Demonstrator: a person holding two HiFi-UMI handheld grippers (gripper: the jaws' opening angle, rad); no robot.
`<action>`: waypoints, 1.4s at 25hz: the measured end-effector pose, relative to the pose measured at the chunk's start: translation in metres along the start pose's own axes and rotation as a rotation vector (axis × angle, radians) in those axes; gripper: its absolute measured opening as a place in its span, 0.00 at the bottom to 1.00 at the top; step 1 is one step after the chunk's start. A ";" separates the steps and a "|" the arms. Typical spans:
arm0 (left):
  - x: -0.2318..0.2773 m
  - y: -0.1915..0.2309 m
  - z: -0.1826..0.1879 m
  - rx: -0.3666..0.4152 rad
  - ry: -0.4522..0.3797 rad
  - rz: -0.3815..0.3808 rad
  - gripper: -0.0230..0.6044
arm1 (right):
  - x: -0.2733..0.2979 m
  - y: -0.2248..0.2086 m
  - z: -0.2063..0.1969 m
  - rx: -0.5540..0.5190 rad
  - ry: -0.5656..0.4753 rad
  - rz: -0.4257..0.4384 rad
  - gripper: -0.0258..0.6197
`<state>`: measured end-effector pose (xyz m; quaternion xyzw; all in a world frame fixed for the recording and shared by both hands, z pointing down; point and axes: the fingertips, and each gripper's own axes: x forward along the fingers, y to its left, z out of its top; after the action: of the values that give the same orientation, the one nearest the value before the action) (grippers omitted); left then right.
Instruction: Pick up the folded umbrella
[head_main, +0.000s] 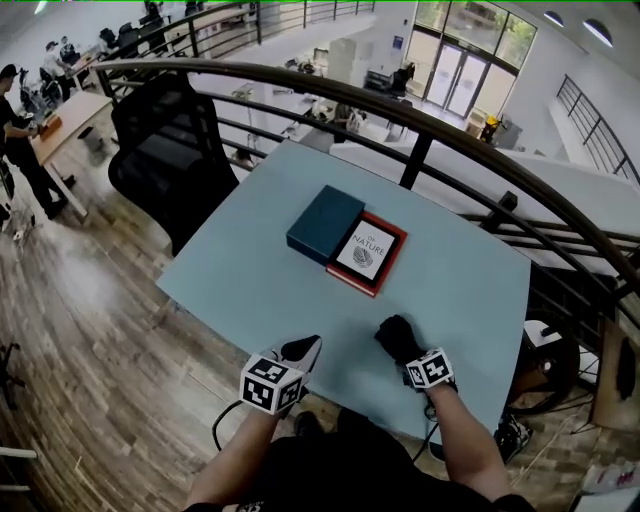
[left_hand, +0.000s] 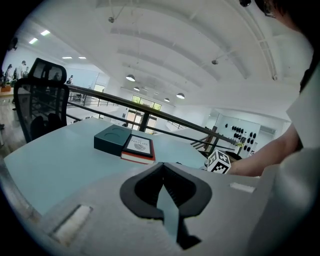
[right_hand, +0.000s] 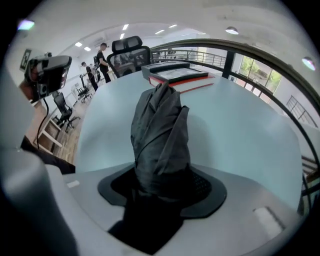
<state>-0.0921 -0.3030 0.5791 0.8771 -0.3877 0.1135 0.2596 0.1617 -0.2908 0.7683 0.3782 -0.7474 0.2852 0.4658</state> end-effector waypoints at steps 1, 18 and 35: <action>-0.007 0.002 0.002 0.000 -0.012 0.002 0.05 | -0.002 0.008 0.002 0.029 -0.026 0.018 0.43; -0.057 0.005 0.043 0.027 -0.131 0.090 0.05 | -0.116 0.086 0.136 0.043 -0.473 0.269 0.43; -0.046 -0.040 0.117 0.100 -0.218 0.119 0.05 | -0.278 0.070 0.189 -0.078 -0.936 0.346 0.43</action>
<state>-0.0937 -0.3159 0.4475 0.8716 -0.4589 0.0519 0.1646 0.0902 -0.3159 0.4335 0.3184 -0.9382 0.1299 0.0399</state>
